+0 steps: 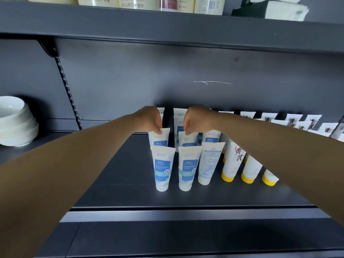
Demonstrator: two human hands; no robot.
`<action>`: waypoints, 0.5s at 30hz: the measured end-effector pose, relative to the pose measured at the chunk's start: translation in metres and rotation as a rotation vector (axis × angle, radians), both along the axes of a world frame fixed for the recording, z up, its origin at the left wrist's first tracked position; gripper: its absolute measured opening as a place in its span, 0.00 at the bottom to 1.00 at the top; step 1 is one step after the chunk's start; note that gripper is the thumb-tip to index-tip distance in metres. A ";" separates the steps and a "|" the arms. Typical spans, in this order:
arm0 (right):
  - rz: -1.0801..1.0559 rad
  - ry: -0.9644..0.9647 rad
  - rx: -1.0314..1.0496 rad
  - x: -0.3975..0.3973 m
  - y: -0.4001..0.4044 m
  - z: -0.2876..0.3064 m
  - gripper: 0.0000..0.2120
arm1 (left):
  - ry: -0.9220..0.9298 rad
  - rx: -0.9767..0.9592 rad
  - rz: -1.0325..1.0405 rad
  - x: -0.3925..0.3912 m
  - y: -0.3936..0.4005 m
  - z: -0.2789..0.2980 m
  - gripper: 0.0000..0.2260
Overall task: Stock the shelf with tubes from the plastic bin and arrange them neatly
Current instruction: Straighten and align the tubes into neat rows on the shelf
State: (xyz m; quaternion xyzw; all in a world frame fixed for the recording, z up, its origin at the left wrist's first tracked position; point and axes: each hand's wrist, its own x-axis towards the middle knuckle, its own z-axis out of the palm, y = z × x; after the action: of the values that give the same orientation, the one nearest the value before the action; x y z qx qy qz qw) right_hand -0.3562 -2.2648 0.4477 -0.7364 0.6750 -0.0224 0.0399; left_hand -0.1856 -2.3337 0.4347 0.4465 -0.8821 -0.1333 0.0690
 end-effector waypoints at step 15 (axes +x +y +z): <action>-0.023 0.012 -0.021 0.002 -0.018 0.007 0.07 | -0.040 -0.015 -0.005 0.002 -0.018 0.003 0.10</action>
State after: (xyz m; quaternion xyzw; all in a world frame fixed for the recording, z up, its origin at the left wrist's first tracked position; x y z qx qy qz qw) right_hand -0.3547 -2.2830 0.4544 -0.7292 0.6833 -0.0253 0.0279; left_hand -0.1834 -2.3515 0.4379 0.4463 -0.8854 -0.1179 0.0545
